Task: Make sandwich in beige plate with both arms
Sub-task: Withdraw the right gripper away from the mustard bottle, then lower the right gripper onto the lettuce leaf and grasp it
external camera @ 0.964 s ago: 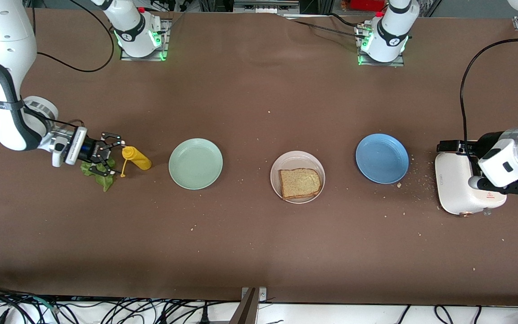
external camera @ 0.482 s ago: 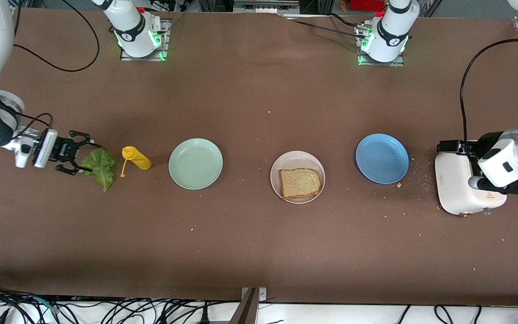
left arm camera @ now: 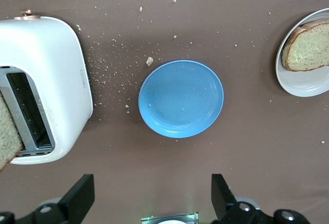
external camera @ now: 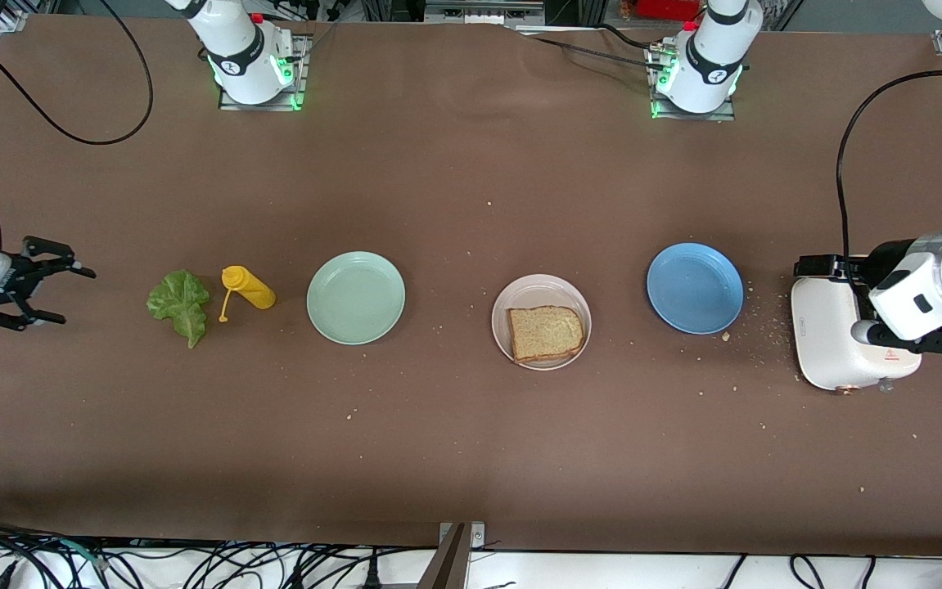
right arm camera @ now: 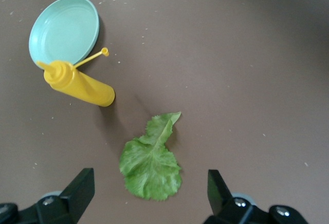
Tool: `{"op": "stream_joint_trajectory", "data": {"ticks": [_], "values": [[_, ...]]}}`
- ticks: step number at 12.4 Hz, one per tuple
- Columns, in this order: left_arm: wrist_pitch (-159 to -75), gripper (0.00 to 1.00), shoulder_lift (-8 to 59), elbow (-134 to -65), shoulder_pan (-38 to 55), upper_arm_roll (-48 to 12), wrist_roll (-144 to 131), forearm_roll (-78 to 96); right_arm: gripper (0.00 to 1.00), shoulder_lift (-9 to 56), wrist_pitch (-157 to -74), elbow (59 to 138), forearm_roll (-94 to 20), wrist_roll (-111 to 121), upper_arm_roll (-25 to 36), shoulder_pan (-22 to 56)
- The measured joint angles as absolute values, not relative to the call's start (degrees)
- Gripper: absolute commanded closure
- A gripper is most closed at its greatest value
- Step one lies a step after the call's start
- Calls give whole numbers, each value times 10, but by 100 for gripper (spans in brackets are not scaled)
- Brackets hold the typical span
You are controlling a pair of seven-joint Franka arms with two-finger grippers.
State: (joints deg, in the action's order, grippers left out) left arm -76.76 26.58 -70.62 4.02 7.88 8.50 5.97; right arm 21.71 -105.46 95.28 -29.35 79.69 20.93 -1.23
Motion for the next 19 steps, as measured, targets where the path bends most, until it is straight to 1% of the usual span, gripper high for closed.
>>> {"op": "stream_joint_trajectory", "data": {"ticks": [3, 5, 7, 9, 12, 14, 16, 19], "values": [[-768, 0, 266, -706, 40, 79, 85, 60, 2, 174, -1055, 946, -145, 544, 149, -11], [-768, 0, 266, -706, 40, 79, 85, 60, 2, 171, -1057, 949, -89, 386, 121, -11], [-768, 0, 266, -706, 40, 79, 85, 60, 2, 178, -1083, 973, -47, 271, 99, -11], [-768, 0, 266, -706, 40, 79, 85, 60, 1, 189, -1159, 1027, -24, 207, 82, -11], [-768, 0, 266, -706, 40, 79, 85, 60, 1, 215, -1318, 1130, -22, 196, 66, -12], [-768, 0, 267, -706, 41, 79, 85, 60, 1, 228, -1398, 1183, -19, 198, 50, -11], [-767, 0, 267, -706, 42, 78, 85, 60, 1, 238, -1457, 1217, -17, 214, 44, -11], [-767, 0, 268, -706, 42, 76, 85, 60, 1, 254, -1508, 1237, -17, 268, 46, -15]]}}
